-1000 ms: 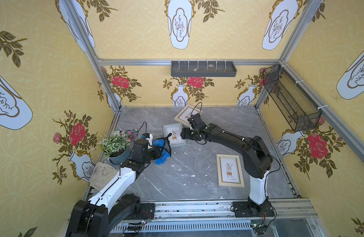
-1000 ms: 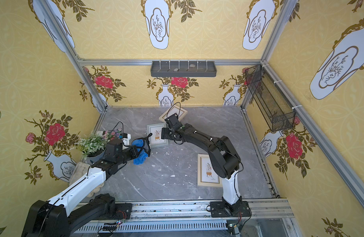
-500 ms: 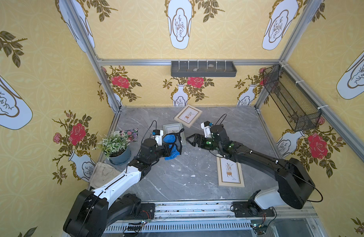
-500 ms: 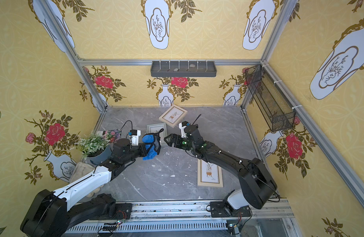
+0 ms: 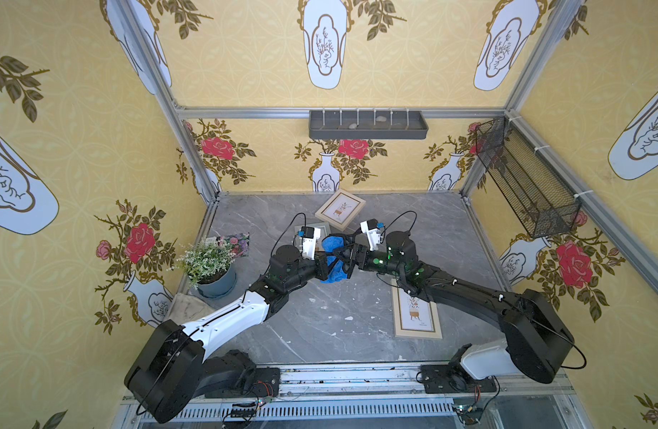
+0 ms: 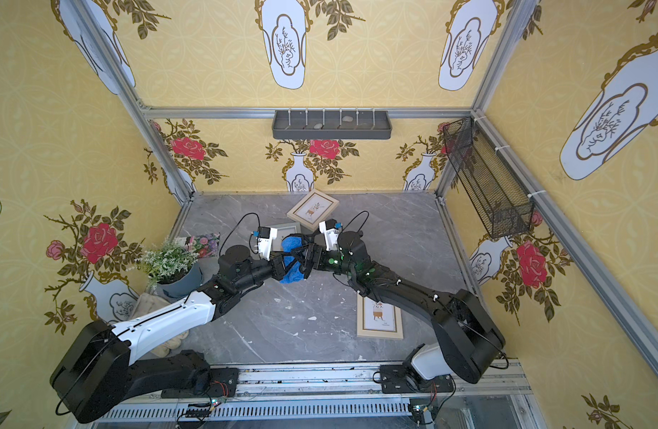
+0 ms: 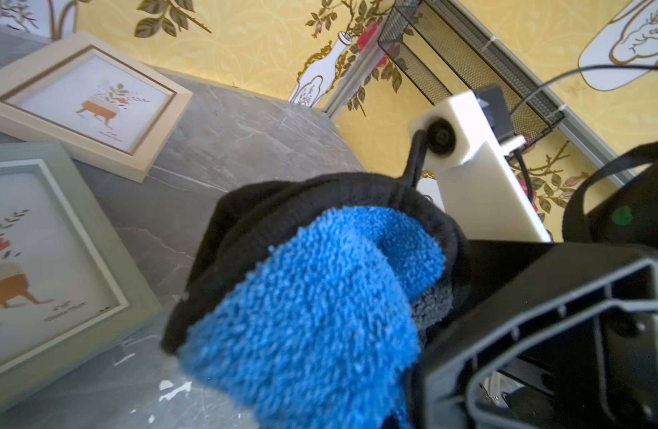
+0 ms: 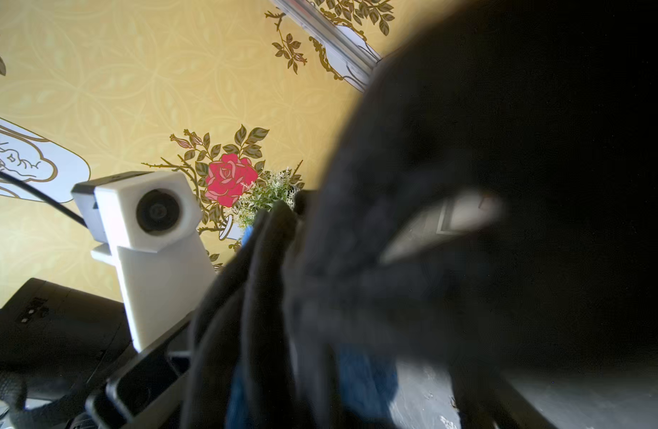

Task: Wipe the picture frame with a cloth
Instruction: Adjust the cleaning item.

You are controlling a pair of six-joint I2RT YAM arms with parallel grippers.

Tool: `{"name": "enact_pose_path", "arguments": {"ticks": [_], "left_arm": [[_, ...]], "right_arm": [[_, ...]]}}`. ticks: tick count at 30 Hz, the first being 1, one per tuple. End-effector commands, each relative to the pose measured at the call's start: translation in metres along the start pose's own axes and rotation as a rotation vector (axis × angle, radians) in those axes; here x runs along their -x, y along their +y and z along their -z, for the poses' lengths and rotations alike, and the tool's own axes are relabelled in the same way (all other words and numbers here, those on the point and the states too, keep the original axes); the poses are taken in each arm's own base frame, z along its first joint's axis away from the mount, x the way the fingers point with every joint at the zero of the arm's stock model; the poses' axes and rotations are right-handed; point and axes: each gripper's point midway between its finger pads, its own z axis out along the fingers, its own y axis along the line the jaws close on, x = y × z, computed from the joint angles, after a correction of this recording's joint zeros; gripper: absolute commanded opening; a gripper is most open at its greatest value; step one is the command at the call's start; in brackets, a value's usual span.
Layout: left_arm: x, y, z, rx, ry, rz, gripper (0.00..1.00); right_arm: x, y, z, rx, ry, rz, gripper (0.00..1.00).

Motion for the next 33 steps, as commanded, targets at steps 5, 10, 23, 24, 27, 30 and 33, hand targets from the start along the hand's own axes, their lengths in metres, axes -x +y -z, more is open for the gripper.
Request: {"name": "enact_pose_path", "arguments": {"ticks": [5,10,23,24,27,30,33], "left_arm": [[-0.002,-0.030,-0.006,-0.115,0.012,-0.061,0.07],[-0.004,-0.024,-0.004,-0.078,0.019,-0.072,0.24],[0.004,0.029,0.027,0.244,0.007,-0.114,0.86],[0.006,0.040,0.034,0.299,-0.007,-0.099,0.88],[0.008,0.073,0.052,0.433,-0.014,-0.027,0.90],[0.004,0.097,0.064,0.497,-0.019,0.043,0.91],[-0.001,0.107,0.068,0.514,-0.020,0.077,0.91]], "right_arm": [[0.013,0.015,-0.002,0.032,-0.038,0.044,0.64],[0.016,0.004,0.000,-0.069,-0.046,0.050,0.32],[0.026,-0.058,0.047,-0.466,-0.054,-0.025,0.00],[0.025,-0.069,0.057,-0.526,-0.043,-0.045,0.00],[0.018,-0.102,0.094,-0.754,-0.017,-0.091,0.00],[0.004,-0.127,0.133,-0.953,0.030,-0.141,0.01],[-0.015,-0.139,0.163,-1.096,0.076,-0.204,0.02]]}}
